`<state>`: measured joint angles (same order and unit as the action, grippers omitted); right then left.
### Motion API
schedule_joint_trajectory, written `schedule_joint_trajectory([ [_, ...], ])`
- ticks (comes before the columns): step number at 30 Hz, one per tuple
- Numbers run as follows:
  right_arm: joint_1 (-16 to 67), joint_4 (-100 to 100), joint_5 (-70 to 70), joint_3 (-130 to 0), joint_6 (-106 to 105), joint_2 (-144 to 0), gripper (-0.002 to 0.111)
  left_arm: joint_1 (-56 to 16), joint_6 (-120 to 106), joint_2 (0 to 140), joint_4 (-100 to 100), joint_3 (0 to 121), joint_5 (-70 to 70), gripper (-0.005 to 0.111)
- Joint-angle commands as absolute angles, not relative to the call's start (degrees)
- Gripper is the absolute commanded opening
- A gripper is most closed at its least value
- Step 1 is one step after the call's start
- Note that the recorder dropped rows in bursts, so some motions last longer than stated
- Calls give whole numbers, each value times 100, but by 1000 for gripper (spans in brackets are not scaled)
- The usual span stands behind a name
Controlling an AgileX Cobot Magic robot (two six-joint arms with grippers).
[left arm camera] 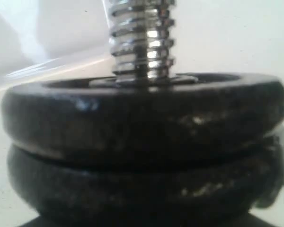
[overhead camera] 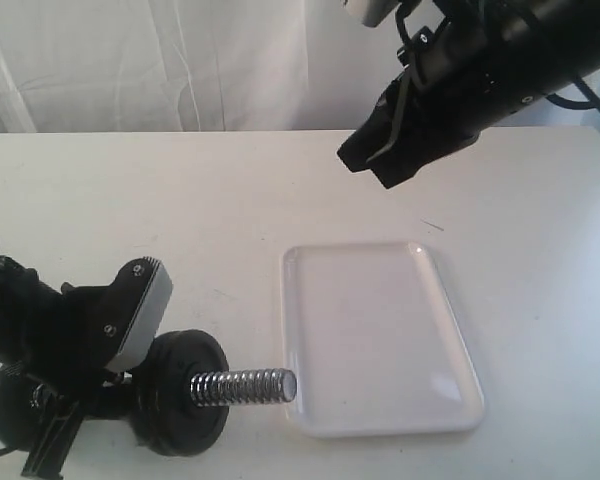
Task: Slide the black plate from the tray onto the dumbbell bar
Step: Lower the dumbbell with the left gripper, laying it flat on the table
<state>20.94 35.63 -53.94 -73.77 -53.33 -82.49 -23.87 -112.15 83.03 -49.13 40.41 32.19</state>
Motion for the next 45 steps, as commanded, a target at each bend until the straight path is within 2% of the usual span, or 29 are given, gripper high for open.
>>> schedule_joint_trajectory([
  [1,2052,3485,-5321,-7392,-5173,-8210,0,-2424,-11142,8077,-9995,4645,2875,0],
  [4,2052,3485,-5321,-7392,-5105,-8210,0,-2424,-10847,8123,-9995,4926,2197,0],
  [12,2052,3485,-5331,-7392,-5071,-8210,0,-2424,-9842,8928,-9995,5307,2059,0],
  [18,2052,3485,-5331,-7392,-5071,-8210,0,-2424,-8736,9375,-9995,5471,1431,0],
  [33,2052,3485,-5490,-7392,-4964,-8210,0,-2424,-6843,9549,-9995,5738,944,0],
  [45,2052,3485,-5641,-7392,-4904,-8210,0,-2770,-5950,9931,-9995,5738,699,0],
])
